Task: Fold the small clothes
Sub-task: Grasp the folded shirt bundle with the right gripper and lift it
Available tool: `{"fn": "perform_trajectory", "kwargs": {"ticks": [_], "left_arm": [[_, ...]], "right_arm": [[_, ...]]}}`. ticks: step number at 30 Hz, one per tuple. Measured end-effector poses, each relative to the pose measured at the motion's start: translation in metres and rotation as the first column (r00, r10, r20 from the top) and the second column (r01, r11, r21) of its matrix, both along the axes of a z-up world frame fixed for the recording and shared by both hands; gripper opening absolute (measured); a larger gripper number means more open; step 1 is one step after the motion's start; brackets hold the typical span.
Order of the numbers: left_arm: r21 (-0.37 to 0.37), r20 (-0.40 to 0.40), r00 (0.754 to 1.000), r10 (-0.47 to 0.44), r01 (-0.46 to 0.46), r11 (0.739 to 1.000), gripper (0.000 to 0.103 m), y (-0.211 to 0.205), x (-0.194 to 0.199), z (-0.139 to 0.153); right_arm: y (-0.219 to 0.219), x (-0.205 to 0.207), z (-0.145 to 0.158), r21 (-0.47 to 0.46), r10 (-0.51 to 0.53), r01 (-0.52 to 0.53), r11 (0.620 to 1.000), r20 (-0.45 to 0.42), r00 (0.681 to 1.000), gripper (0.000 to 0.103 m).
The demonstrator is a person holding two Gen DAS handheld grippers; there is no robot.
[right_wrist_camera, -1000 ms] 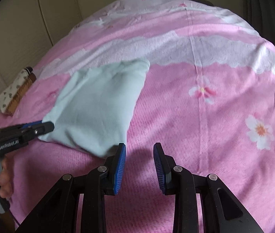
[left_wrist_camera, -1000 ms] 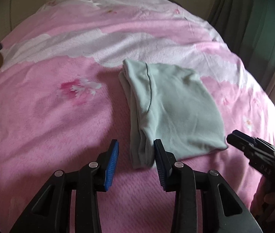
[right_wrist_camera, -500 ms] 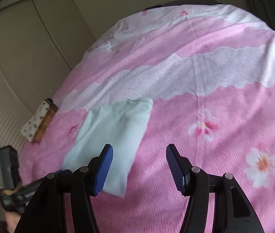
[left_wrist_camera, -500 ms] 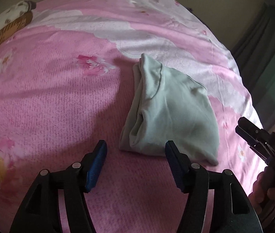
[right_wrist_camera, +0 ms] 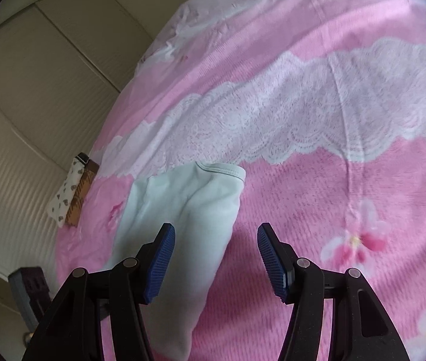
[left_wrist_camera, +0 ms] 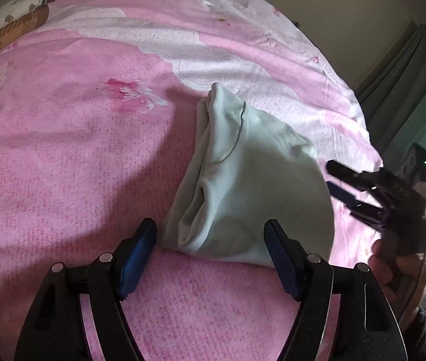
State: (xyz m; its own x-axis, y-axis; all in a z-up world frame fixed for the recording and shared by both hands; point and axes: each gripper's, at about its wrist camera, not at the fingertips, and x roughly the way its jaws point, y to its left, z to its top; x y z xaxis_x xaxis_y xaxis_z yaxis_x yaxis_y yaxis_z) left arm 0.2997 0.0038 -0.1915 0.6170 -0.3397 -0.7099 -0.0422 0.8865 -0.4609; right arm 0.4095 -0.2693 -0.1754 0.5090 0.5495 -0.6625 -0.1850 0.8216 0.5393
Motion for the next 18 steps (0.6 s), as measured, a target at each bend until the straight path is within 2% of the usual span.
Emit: {"fn": "perform_trajectory", "kwargs": {"ticks": [5, 10, 15, 17, 18], "left_arm": [[0.02, 0.001, 1.0, -0.007, 0.007, 1.0, 0.068, -0.006, 0.008, -0.003], [-0.002, 0.01, 1.0, 0.016, -0.016, 1.0, 0.049, 0.003, 0.009, -0.008], [0.003, 0.014, 1.0, 0.002, -0.002, 1.0, 0.047, 0.003, 0.009, -0.009], [0.003, 0.016, 1.0, -0.005, 0.005, 1.0, 0.042, 0.003, 0.009, -0.01], [-0.001, 0.013, 1.0, -0.006, 0.006, 1.0, 0.033, 0.003, 0.01, -0.011]], "right_arm": [[0.003, 0.016, -0.019, 0.063, 0.013, -0.01, 0.998, -0.059, 0.998, 0.059], [0.005, 0.028, -0.027, 0.122, 0.026, -0.016, 0.992, -0.079, 0.997, 0.059], [0.012, 0.042, -0.036, 0.188, 0.085, -0.067, 0.98, -0.091, 0.992, 0.059], [0.014, 0.047, -0.039, 0.21, 0.092, -0.07, 0.975, -0.096, 0.991, 0.059], [0.014, 0.049, -0.04, 0.218, 0.096, -0.073, 0.973, -0.094, 0.991, 0.059]]}}
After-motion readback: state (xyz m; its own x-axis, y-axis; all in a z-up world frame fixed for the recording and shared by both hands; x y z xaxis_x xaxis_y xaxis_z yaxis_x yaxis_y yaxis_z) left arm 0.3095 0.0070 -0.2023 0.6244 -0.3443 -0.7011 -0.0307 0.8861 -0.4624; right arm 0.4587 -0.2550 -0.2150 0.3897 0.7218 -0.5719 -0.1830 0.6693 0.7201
